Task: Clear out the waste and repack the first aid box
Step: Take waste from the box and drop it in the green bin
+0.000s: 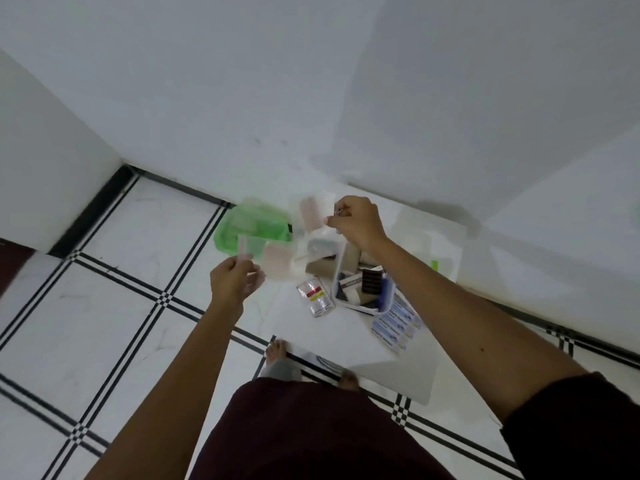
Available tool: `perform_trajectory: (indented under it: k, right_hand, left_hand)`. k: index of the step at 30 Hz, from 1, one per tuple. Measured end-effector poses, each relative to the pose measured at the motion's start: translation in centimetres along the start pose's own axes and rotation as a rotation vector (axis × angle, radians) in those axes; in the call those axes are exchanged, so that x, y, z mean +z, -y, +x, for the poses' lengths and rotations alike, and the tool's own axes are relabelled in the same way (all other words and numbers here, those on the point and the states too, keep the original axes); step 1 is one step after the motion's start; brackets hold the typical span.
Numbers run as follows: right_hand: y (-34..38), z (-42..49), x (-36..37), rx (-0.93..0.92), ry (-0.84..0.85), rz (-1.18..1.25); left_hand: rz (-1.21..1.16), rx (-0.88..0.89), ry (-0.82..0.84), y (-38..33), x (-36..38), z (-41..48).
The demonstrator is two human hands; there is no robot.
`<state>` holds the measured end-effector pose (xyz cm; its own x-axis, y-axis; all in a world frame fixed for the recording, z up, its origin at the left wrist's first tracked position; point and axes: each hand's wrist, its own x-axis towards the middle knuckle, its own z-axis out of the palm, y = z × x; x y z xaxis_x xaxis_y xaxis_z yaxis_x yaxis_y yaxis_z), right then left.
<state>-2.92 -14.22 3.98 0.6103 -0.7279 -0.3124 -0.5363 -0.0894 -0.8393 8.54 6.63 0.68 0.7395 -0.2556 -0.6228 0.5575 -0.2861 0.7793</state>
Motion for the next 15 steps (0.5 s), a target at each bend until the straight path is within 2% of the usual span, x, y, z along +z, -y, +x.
perform_trajectory:
  k: [5, 9, 12, 15]
  right_hand:
    - [1.1, 2.8, 6.8, 0.241, -0.010, 0.164]
    - [1.0, 6.4, 13.1, 0.395, -0.013, 0.206]
    - [0.5, 10.5, 17.9, 0.529, -0.064, 0.250]
    - [-0.9, 15.2, 22.5, 0.613, -0.099, 0.189]
  left_hand:
    - [-0.152, -0.171, -0.177, -1.5, -1.2, 6.5]
    - [-0.060, -0.271, -0.227, -2.1, -3.0, 14.1]
    - [-0.061, -0.315, -0.206, -2.6, -4.3, 20.6]
    - [-0.005, -0.311, -0.143, -2.9, -5.1, 27.2]
